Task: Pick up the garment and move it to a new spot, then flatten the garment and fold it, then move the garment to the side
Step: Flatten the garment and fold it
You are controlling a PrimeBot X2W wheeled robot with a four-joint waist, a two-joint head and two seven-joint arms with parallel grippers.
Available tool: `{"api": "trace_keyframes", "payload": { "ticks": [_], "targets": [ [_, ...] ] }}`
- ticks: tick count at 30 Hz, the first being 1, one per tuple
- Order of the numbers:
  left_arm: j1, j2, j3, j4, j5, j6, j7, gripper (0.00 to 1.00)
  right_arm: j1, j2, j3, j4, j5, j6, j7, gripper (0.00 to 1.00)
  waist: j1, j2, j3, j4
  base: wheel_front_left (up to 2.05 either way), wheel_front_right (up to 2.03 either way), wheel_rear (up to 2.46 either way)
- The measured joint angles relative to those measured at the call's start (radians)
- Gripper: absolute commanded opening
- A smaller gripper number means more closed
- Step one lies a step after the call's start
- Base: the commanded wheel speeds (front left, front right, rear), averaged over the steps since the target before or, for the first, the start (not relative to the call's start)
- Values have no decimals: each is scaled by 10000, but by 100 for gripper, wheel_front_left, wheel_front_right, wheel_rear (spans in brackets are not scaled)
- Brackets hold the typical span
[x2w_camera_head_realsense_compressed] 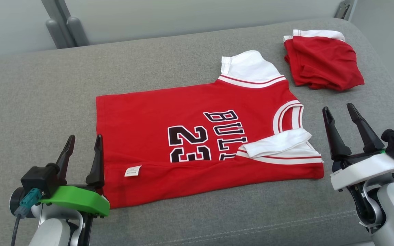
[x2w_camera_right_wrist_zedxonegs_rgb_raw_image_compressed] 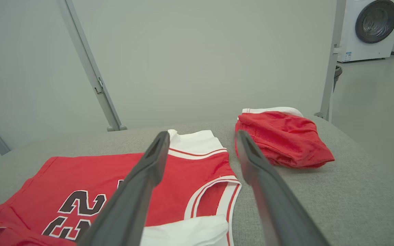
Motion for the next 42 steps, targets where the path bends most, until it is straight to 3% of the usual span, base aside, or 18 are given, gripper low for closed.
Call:
{"api": "trace_keyframes", "payload": {
  "ticks": [9,23,42],
  "targets": [
    [-272,98,12,-282,288,-27,-2,100,-477,-109,257,8,-345,368,0,100,0,0,548,-62,0,0,0],
    [-1472,389,-247,-428,454,-339,201,100,-2305,-165,238,800,-176,529,54,100,0,0,1806,26,0,0,0],
    [-3173,376,-527,-449,518,-591,545,100,-6131,-809,291,2274,424,788,2176,100,0,0,3641,623,0,0,0]
  ]
}}
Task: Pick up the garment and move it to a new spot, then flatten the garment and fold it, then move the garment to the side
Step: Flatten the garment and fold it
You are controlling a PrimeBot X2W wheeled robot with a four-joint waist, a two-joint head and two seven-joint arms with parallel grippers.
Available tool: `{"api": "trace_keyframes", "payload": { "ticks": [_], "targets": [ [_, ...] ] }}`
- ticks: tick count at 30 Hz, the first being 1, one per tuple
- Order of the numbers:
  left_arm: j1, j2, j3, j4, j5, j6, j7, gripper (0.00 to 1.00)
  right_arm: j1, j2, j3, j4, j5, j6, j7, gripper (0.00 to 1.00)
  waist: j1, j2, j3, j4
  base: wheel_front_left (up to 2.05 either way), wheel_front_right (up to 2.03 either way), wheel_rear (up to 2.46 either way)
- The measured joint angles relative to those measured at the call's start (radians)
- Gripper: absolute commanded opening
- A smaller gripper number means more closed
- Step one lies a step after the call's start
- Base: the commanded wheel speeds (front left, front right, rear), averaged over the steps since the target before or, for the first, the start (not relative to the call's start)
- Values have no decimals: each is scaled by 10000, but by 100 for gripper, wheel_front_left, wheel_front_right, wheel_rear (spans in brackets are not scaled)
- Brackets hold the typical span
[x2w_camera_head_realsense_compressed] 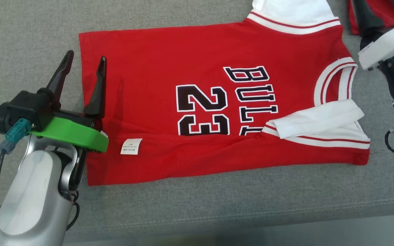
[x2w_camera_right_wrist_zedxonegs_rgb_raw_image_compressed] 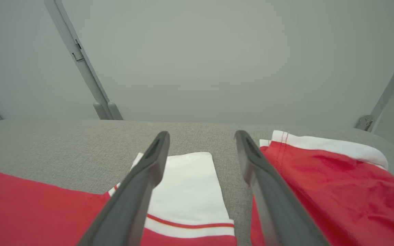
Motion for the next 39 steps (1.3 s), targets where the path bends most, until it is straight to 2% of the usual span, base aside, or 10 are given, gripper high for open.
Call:
{"api": "trace_keyframes", "payload": {
  "ticks": [5,20,30,39],
  "targets": [
    [-324,-203,-153,-25,0,-31,-4,100,-901,-48,-75,663,468,4,851,100,0,0,445,215,0,0,0],
    [-773,-667,-529,159,-2,-125,-180,100,-2907,-514,236,2393,652,88,3081,100,1,0,1243,1186,0,0,0],
    [-779,-688,-531,284,-4,-155,-282,100,-3591,-504,245,3308,746,82,3772,100,0,0,1710,1760,0,0,0],
    [-785,-690,-451,477,-2,-157,-443,100,-4066,-545,357,3965,368,-192,3810,100,1,0,1864,1907,0,0,0]
  ]
}}
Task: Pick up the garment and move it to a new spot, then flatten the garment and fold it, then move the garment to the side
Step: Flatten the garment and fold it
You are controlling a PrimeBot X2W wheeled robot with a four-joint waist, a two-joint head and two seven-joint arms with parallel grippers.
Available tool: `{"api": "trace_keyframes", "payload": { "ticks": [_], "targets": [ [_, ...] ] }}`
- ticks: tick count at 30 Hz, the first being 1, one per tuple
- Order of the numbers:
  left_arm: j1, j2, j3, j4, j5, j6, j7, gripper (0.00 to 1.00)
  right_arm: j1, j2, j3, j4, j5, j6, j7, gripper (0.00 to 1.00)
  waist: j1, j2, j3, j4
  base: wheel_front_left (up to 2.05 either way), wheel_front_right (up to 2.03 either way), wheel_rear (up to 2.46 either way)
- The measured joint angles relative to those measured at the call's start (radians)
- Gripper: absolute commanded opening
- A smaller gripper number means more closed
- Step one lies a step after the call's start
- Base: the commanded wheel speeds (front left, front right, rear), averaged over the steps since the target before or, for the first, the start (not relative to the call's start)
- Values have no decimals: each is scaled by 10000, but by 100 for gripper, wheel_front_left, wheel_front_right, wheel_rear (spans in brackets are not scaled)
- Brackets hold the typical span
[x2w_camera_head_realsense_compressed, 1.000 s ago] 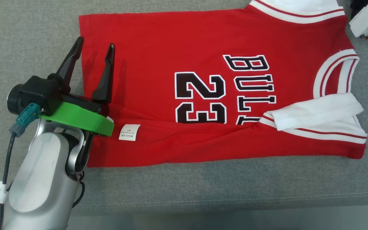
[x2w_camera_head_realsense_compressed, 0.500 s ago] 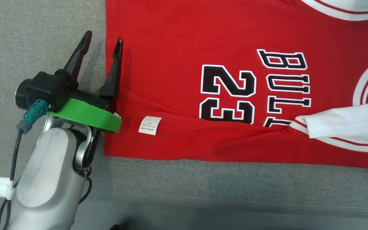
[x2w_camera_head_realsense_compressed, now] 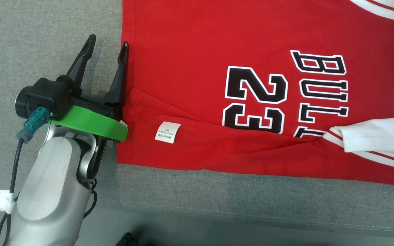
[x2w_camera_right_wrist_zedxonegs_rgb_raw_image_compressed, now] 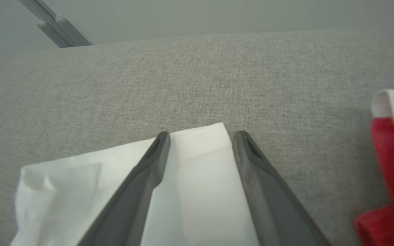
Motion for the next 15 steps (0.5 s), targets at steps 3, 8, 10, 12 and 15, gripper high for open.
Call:
{"api": "trace_keyframes", "payload": {
  "ticks": [3,8,10,12,15],
  "targets": [
    [-20,-6,0,36,-2,0,-4,100,-129,-2,2,318,2,-165,109,100,0,0,1,-19,0,0,0],
    [-39,-13,13,98,0,-54,-15,100,-335,75,58,610,13,-159,343,43,0,0,-17,-46,0,0,0],
    [-57,-19,19,130,0,-54,-46,100,-351,136,102,650,19,-157,366,4,0,1,-35,-58,0,0,0],
    [-118,-23,35,188,0,-54,-46,100,-370,226,132,742,56,-125,385,0,0,0,-63,-73,0,0,0],
    [-151,-12,98,261,2,-54,-90,100,-371,493,242,823,117,-69,376,0,0,0,-134,-133,0,0,0]
  ]
}}
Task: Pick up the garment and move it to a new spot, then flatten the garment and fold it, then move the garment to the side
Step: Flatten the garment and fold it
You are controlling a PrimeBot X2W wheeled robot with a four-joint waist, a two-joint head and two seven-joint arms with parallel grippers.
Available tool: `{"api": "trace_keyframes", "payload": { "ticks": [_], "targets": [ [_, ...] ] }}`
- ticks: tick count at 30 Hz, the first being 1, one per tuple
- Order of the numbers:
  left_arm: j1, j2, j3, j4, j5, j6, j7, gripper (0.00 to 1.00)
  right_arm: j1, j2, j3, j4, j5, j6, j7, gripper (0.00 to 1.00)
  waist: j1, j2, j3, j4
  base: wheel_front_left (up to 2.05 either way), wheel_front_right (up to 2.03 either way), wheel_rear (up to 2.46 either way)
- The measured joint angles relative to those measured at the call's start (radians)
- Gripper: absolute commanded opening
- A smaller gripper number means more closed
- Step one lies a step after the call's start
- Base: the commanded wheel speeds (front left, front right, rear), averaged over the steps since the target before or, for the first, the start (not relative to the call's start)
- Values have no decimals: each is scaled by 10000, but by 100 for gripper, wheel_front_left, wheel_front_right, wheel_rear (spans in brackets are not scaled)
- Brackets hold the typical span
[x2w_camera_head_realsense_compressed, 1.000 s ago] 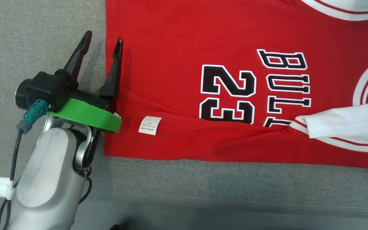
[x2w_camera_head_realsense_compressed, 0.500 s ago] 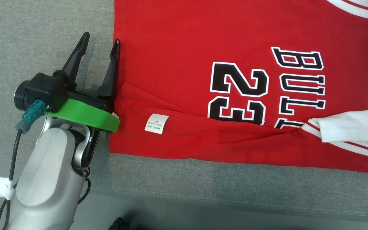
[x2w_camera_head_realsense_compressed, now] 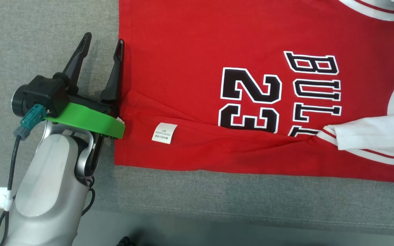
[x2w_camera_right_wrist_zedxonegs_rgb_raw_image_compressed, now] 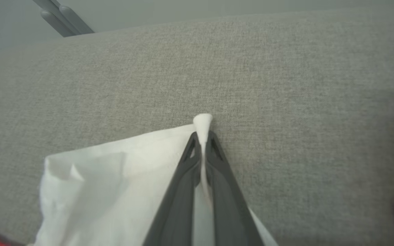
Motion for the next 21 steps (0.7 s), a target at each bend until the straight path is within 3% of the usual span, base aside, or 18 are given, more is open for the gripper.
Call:
{"api": "trace_keyframes", "payload": {
  "ticks": [11,21],
  "targets": [
    [-819,209,-17,537,31,-79,107,100,-1,449,267,-52,12,259,-1097,0,0,0,-246,-568,0,0,0],
    [-1791,508,130,1733,-382,-134,1080,100,-2,786,527,-65,88,349,-1912,0,0,0,-342,-1206,0,0,0]
  ]
}}
